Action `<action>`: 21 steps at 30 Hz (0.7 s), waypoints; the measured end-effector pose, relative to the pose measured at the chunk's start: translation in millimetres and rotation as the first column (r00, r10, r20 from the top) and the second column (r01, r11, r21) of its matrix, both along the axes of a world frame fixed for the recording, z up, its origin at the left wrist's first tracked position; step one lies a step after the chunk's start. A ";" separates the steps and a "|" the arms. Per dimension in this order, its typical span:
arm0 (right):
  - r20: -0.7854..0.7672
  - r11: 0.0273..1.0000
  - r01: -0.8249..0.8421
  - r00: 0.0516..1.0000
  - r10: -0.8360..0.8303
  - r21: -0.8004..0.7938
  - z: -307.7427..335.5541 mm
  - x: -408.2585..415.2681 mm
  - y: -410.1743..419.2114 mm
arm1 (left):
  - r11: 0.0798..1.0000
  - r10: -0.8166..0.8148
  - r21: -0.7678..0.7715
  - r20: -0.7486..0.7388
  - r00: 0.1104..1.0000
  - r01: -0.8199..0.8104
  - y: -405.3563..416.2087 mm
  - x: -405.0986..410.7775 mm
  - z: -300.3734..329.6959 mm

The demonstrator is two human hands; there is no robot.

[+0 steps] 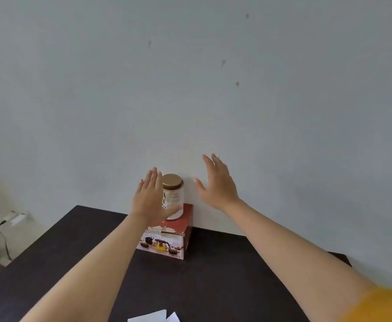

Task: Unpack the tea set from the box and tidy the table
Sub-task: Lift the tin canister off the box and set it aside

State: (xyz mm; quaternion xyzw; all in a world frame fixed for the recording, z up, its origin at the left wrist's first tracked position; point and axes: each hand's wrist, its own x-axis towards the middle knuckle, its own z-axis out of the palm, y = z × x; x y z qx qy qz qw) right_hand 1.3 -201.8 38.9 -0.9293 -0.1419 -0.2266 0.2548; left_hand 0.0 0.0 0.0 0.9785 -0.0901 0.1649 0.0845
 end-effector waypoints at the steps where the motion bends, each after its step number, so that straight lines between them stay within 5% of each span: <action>1: -0.029 1.000 -0.003 1.000 0.003 -0.004 -8.0 5.3 7.5 | 1.000 0.007 0.007 -0.024 1.000 -0.006 3.7 2.2 -8.2; 13: -0.243 0.999 0.043 0.969 -0.043 -0.006 -87.2 64.9 77.7 | 0.997 0.052 0.066 -0.360 0.932 -0.030 23.6 50.6 -119.7; 21: -0.203 0.995 0.097 0.975 -0.094 0.004 -112.5 84.4 99.6 | 0.994 0.105 0.077 -0.482 0.870 -0.078 22.2 73.7 -156.1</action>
